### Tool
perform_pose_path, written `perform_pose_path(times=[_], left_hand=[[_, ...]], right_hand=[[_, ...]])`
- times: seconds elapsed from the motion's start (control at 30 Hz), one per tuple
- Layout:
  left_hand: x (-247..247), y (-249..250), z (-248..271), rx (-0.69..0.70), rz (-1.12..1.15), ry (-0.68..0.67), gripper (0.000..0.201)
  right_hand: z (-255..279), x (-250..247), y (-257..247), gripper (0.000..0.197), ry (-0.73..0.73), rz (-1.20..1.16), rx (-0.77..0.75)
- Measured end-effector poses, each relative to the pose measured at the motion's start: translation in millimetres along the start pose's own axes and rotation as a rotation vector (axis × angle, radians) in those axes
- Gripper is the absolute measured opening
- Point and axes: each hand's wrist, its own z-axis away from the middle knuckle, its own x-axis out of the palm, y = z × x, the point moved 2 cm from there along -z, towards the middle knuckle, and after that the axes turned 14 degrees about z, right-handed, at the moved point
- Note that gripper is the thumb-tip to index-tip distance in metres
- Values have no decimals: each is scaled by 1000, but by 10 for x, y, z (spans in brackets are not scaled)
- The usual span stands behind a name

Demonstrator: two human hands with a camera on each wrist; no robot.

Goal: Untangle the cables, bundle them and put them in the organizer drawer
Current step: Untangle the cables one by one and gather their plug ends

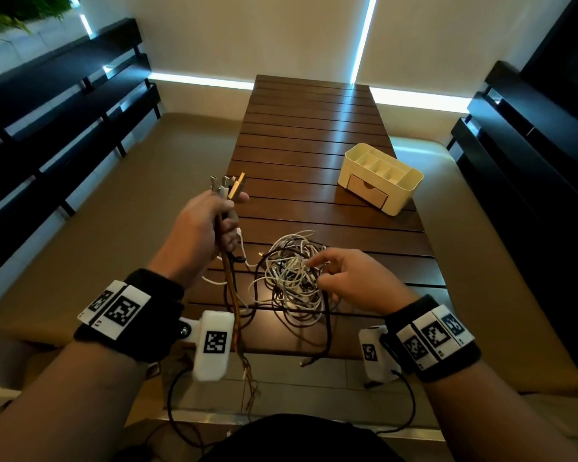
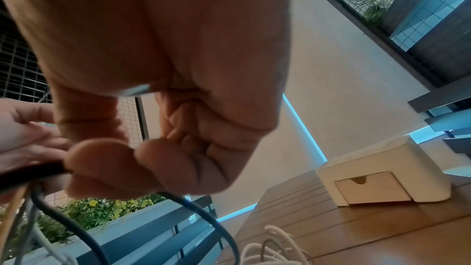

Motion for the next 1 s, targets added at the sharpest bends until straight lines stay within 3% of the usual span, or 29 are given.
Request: perform_pose_path(times=[0.1, 0.27, 0.33, 0.43, 0.53, 0.6, 0.67, 0.83, 0.9, 1.0], left_hand=[[-19, 13, 90, 14, -8, 26, 40], [36, 62, 221, 6, -23, 26, 31], [98, 67, 266, -5, -15, 3, 27], [243, 64, 346, -23, 25, -36, 24], [412, 71, 427, -23, 101, -103, 24], [514, 112, 479, -5, 171, -144, 25], [568, 185, 515, 19, 253, -169, 25], [507, 358, 578, 89, 321, -151, 27], [470, 408, 582, 107, 337, -138, 28], [466, 469, 563, 129, 339, -142, 28]], right_hand=[[54, 68, 80, 30, -85, 41, 46], [257, 142, 42, 13, -491, 160, 80], [274, 99, -53, 20, -445, 287, 47], [230, -8, -253, 24, -222, 316, -45], [205, -12, -410, 67, -145, 131, -161], [204, 69, -507, 78, -164, 27, -214], [184, 218, -566, 72, -206, -60, -243], [107, 391, -522, 20, -106, -209, -218], [132, 298, -525, 13, -104, -229, -244], [196, 210, -517, 19, -185, -294, -269]])
